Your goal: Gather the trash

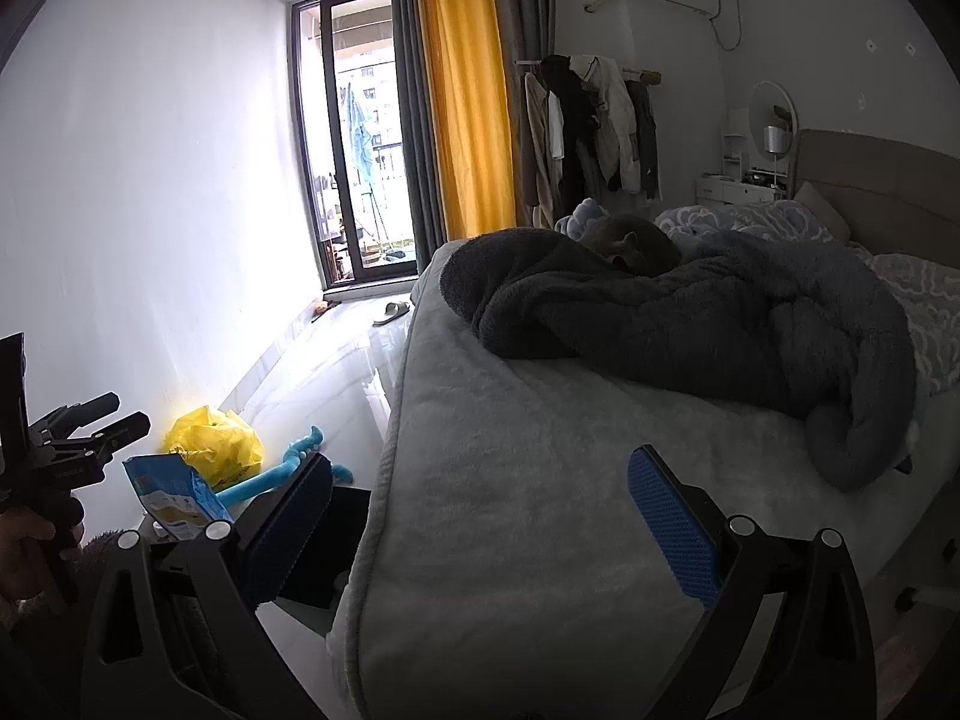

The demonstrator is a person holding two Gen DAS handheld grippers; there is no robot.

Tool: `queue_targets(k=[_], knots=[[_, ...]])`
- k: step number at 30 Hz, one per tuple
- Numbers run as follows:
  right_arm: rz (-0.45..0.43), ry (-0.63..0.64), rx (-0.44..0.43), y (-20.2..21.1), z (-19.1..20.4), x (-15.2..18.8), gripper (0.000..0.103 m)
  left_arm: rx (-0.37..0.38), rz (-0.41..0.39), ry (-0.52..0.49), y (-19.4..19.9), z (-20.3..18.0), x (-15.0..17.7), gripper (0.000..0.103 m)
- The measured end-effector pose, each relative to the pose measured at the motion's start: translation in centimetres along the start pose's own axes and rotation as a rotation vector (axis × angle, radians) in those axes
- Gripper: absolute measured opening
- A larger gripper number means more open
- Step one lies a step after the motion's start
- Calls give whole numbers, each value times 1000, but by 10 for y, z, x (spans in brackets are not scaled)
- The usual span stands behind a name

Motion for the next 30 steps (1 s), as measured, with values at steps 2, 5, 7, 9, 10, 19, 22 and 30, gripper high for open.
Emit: queue_targets(k=[2,5,7,9,10,19,22,30], knots=[[0,1,1,0,0,0,100,0,0,-2,0,0,0,100],[0,0,2,0,1,0,100,1,0,3,0,0,0,100],[0,0,2,0,1,0,100,1,0,2,0,0,0,100],[0,0,1,0,1,0,100,2,0,4,0,-1,0,100],[1,0,1,0,1,0,100,2,0,2,0,0,0,100],[2,3,3,0,1,0,100,1,0,1,0,0,0,100],[4,10,2,0,-1,1,100,2,0,2,0,0,0,100],[5,13,-2,1,-4,2,100,2,0,1,0,0,0,100]])
Point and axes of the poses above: each gripper's, at about its wrist camera, not at the fingertips, and y roughly against the way its jaws point, z to its left, x to its underside, the point moved 10 cm from there along -y, roughly the way its jaws point, and after that the axes turned 6 degrees about -z, right-handed, at the moved point
